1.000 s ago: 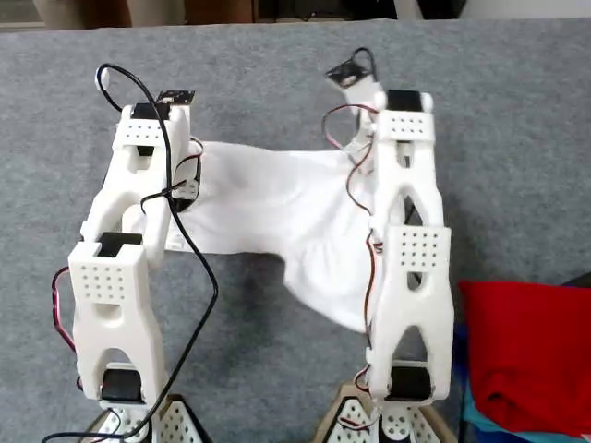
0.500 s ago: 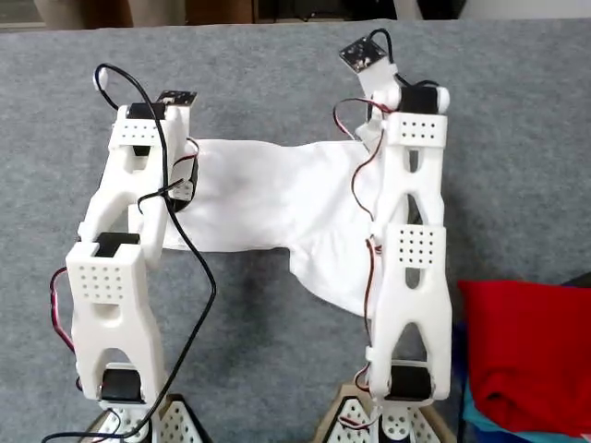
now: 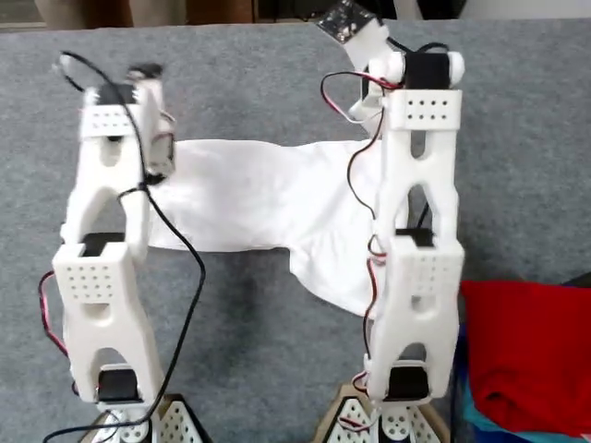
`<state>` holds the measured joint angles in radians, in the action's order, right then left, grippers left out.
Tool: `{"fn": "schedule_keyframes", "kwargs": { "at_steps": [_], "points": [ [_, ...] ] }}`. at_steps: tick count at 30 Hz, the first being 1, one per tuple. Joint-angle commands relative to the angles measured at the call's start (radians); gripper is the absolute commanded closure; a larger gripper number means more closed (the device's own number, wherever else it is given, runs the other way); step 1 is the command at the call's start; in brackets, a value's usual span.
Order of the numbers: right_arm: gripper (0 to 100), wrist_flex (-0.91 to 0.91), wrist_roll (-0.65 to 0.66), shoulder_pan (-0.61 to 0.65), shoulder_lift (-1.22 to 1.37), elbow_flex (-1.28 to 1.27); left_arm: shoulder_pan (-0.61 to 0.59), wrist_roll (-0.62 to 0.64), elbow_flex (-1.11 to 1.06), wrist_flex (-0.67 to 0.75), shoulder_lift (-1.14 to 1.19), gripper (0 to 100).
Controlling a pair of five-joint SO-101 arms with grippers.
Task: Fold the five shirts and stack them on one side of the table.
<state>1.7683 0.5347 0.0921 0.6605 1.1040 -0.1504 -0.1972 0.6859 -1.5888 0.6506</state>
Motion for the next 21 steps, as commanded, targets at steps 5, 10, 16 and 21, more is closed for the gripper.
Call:
{"fn": "schedule_keyframes", "kwargs": {
  "at_steps": [5, 10, 16, 21],
  "points": [
    [97.5, 0.014, 0.055, 0.097, -0.415, -0.545, -0.094, 0.009, 0.279, -0.137, -0.016, 98],
    [97.5, -0.031, 0.209, 0.139, -0.630, -0.855, -0.176, 0.009, 0.333, -0.169, -0.016, 98],
    [97.4, -0.236, 0.259, 0.113, -0.817, -1.198, -0.221, 0.015, 0.311, -0.170, -0.016, 98],
    [97.4, -0.405, 0.216, 0.110, -0.842, -1.374, -0.132, 0.078, 0.256, -0.170, -0.010, 98]
  ]
}}
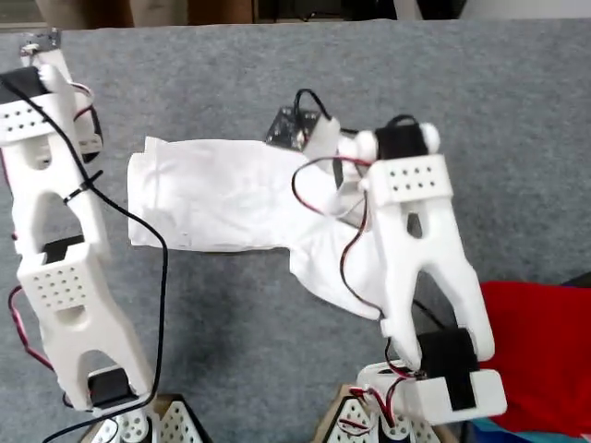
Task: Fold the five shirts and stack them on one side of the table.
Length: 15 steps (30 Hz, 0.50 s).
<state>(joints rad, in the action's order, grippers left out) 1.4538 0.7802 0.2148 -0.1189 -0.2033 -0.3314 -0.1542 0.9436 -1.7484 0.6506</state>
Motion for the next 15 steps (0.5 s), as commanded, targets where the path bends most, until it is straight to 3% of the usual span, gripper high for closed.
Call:
{"fn": "schedule_keyframes", "kwargs": {
  "at_steps": [1, 8, 15],
  "points": [
    [97.4, -0.114, -0.040, -0.012, -0.062, -0.087, 0.066, 0.052, -0.002, -0.009, -0.007, 98],
    [97.3, -0.081, -0.031, 0.001, -0.068, -0.130, 0.215, 0.138, -0.008, 0.008, -0.007, 98],
    [97.1, -0.025, 0.144, 0.117, -0.236, -0.337, 0.288, 0.124, -0.109, 0.003, -0.018, 98]
  ]
}}
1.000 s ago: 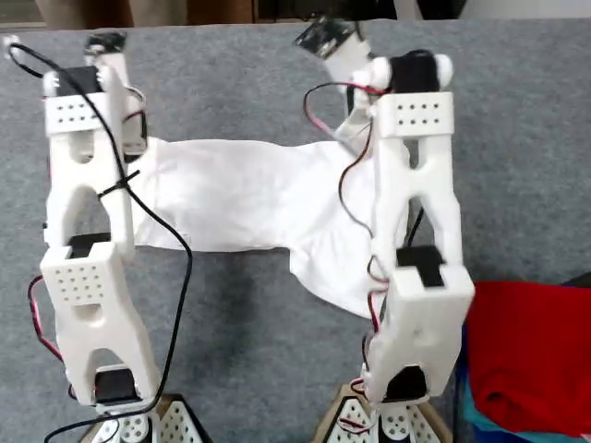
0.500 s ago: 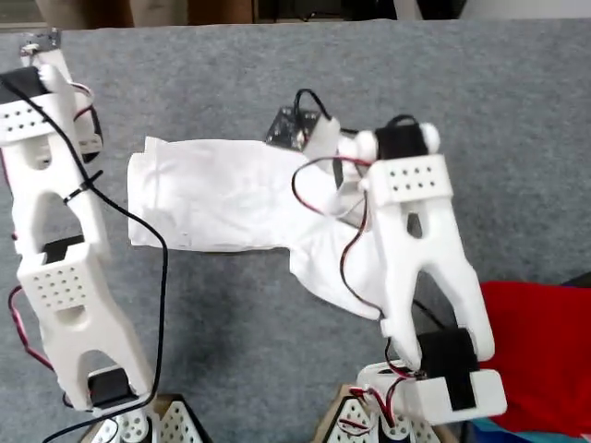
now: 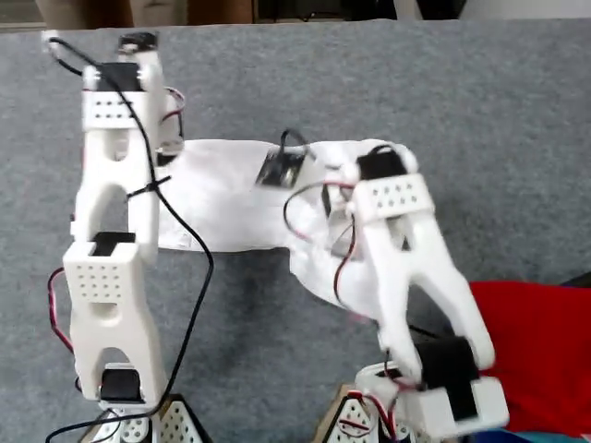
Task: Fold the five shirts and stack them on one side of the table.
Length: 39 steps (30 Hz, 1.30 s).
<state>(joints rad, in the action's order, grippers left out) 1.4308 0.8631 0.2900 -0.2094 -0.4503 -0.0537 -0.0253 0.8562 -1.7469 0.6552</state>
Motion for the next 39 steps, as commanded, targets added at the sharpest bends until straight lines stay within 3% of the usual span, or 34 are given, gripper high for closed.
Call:
{"fn": "schedule_keyframes", "kwargs": {
  "at_steps": [1, 8, 16, 27, 32, 39],
  "points": [
    [97.1, -0.023, 0.081, 0.058, -0.199, -0.142, 0.002, -0.026, -0.028, -0.005, -0.024, 98],
    [87.5, -0.153, 0.133, 0.090, -0.504, -0.499, -0.127, -0.103, -0.120, -0.012, -0.130, 98],
    [86.8, -0.244, 0.132, 0.088, -0.516, -0.661, -0.235, -0.166, -0.402, -0.011, -0.429, 98],
    [86.8, -0.364, -0.031, 0.094, -0.371, -0.630, -0.394, -0.172, -0.723, 0.018, -0.782, 98],
    [86.8, -0.399, -0.110, 0.145, -0.231, -0.565, -0.408, -0.210, -0.855, 0.026, -0.949, 98],
    [87.1, -0.425, -0.118, 0.137, 0.004, -0.415, -0.410, -0.259, -1.066, 0.104, -1.182, 98]
  ]
}}
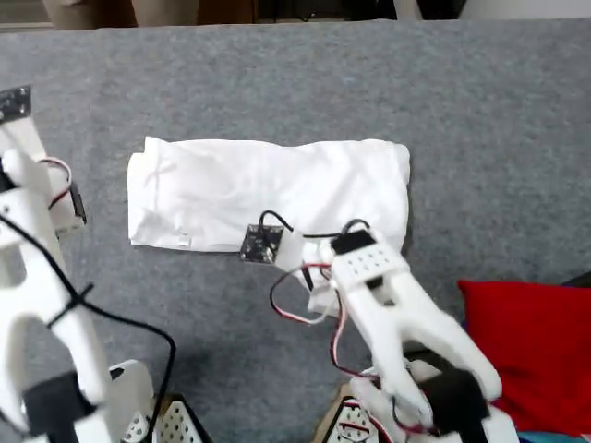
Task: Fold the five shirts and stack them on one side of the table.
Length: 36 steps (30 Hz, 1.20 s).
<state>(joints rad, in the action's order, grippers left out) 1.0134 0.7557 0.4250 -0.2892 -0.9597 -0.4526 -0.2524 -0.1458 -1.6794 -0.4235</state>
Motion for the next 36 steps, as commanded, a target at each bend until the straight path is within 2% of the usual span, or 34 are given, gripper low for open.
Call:
{"fn": "schedule_keyframes", "kwargs": {
  "at_steps": [1, 5, 8, 17, 26, 31, 36],
  "points": [
    [87.1, -0.008, -0.009, 0.002, 0.120, 0.113, -0.011, -0.044, -0.094, 0.048, -0.136, 98],
    [89.5, -0.008, -0.011, 0.002, 0.225, 0.168, -0.011, -0.100, -0.199, 0.075, -0.257, 98],
    [99.1, -0.006, -0.009, 0.002, 0.242, 0.174, -0.011, -0.129, -0.255, 0.086, -0.335, 98],
    [99.3, -0.006, -0.008, -0.061, 0.220, 0.177, -0.003, -0.140, -0.330, 0.080, -0.473, 98],
    [99.3, 0.126, -0.008, -0.114, -0.019, 0.308, -0.003, -0.140, -0.345, 0.078, -0.484, 98],
    [99.3, 0.132, 0.064, -0.125, -0.071, 0.409, -0.003, -0.140, -0.345, 0.077, -0.484, 98],
    [99.3, 0.127, 0.157, -0.139, -0.002, 0.503, -0.003, -0.140, -0.338, 0.049, -0.484, 98]
  ]
}}
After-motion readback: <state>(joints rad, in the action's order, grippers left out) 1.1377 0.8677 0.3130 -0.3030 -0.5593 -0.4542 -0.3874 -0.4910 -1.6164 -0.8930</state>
